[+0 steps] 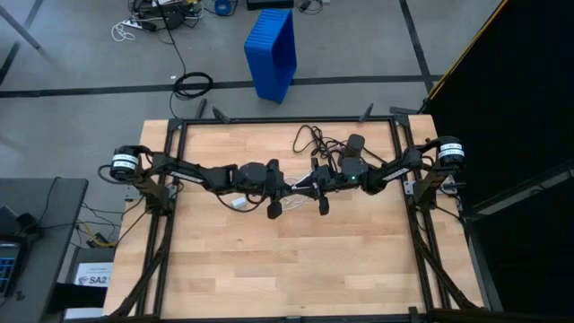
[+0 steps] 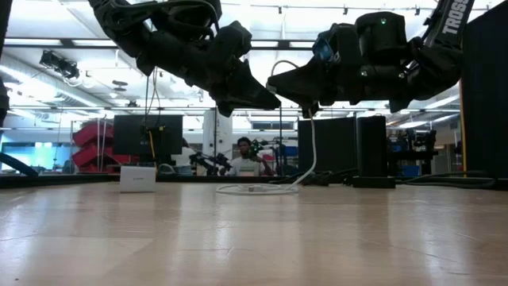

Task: Insert USB
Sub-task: Insert the white charger cable into the white charger adapter

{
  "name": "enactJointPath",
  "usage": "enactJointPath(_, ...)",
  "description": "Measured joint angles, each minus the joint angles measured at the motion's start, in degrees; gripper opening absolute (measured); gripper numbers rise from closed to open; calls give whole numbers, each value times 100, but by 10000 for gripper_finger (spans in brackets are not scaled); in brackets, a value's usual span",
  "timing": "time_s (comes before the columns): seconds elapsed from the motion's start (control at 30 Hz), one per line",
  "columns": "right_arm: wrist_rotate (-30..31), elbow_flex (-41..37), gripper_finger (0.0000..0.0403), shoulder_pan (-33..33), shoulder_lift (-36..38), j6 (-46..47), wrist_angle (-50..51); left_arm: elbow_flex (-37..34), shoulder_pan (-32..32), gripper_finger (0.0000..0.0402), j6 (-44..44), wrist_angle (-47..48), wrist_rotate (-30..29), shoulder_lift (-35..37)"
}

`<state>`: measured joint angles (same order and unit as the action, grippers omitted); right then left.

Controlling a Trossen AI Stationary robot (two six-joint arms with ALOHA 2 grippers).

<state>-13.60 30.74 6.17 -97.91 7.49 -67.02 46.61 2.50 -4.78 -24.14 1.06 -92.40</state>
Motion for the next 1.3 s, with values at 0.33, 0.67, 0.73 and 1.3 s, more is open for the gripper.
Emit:
enactJointPath(0.33,-16,624,34,-7,0,-276,1049,-2,0,0,-34,77,9,0)
enactJointPath(0.67,-252,527,41,44,0,-145,978,-2,-2,0,-35,54,13,0)
enactJointPath(0.73,-263,414,50,67,0,-64,747,-2,-2,0,-35,16,11,0)
enactJointPath(1.3,-269,247,38,116,-2,134,415,2,0,0,-37,-7,9,2)
